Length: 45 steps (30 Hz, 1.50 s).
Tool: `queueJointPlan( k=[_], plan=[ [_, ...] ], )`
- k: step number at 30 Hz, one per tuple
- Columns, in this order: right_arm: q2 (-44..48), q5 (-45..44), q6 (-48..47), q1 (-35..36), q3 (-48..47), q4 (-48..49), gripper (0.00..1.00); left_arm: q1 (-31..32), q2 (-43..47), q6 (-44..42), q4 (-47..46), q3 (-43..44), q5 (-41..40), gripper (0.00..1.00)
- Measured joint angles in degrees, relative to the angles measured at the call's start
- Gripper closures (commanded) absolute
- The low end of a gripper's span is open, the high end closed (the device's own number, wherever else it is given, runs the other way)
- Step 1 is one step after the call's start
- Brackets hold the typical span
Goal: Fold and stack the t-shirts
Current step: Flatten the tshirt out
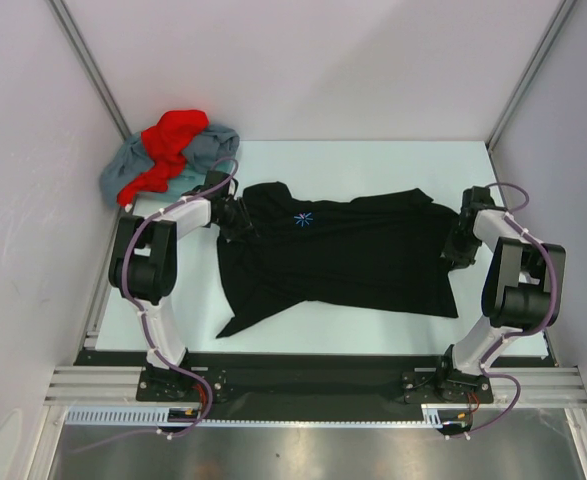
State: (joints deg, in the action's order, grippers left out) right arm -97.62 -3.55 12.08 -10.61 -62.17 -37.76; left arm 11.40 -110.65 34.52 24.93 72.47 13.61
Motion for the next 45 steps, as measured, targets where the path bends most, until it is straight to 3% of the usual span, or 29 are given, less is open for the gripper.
queueJointPlan(
  k=[2,4,5,6,9,20,22,23,24,27,29,31,32,33,40,45],
  plan=[
    [0.0,0.6,0.2,0.0,0.7,-0.1,0.73,0.0,0.0,0.0,0.0,0.0,0.0,0.60],
    [0.0,1.4,0.2,0.0,1.3,-0.2,0.79,0.0,0.0,0.0,0.0,0.0,-0.2,0.70],
    [0.0,1.7,0.3,0.0,1.5,-0.2,0.93,0.0,0.0,0.0,0.0,0.0,-0.3,0.80],
    [0.0,2.1,0.1,-0.1,1.6,-0.2,1.00,0.0,0.0,0.1,0.0,0.0,-0.4,0.85],
    [0.0,3.0,0.8,-0.5,1.6,-0.1,1.00,-0.3,0.0,0.1,-0.2,0.0,-0.7,1.00],
    [-3.3,4.4,-0.3,-3.0,-8.6,-0.8,1.00,-5.8,5.8,-0.4,2.2,0.0,-8.0,1.00],
    [-5.1,5.9,-0.5,-2.9,-10.1,-0.2,0.92,-7.3,7.2,-0.7,2.3,0.0,-9.0,0.99],
    [-6.1,6.6,-0.5,-2.8,-10.6,-0.1,0.83,-7.9,7.4,-0.8,2.3,0.0,-9.2,0.96],
    [-7.1,7.2,-0.6,-2.7,-11.2,-0.1,0.65,-8.2,7.5,-1.1,2.3,0.0,-9.1,0.83],
    [-9.8,7.2,-0.6,-3.0,-13.0,-0.8,0.47,-8.4,7.5,-2.2,2.6,0.0,-8.9,0.43],
    [-10.5,6.7,-0.4,-3.5,-14.2,-2.1,0.34,-8.4,7.5,-2.7,2.4,-0.1,-8.7,0.29],
    [-10.2,5.6,0.0,-3.8,-15.0,-3.7,0.22,-8.4,7.5,-3.1,2.2,-0.5,-8.5,0.25],
    [-9.7,4.7,0.2,-3.9,-15.1,-4.3,0.08,-8.4,7.7,-3.2,2.3,-0.9,-8.4,0.24],
    [-9.0,4.0,0.5,-4.0,-15.1,-5.1,0.01,-8.4,7.9,-3.4,2.3,-1.5,-8.4,0.24],
    [0.1,1.9,3.2,-4.2,-12.2,-9.4,0.00,-7.2,17.5,-4.7,5.4,-8.4,-8.5,0.36],
    [6.3,10.6,5.8,-4.1,-7.2,-9.8,0.01,-6.2,28.0,-5.1,5.9,-16.5,-4.1,0.30]
  ],
)
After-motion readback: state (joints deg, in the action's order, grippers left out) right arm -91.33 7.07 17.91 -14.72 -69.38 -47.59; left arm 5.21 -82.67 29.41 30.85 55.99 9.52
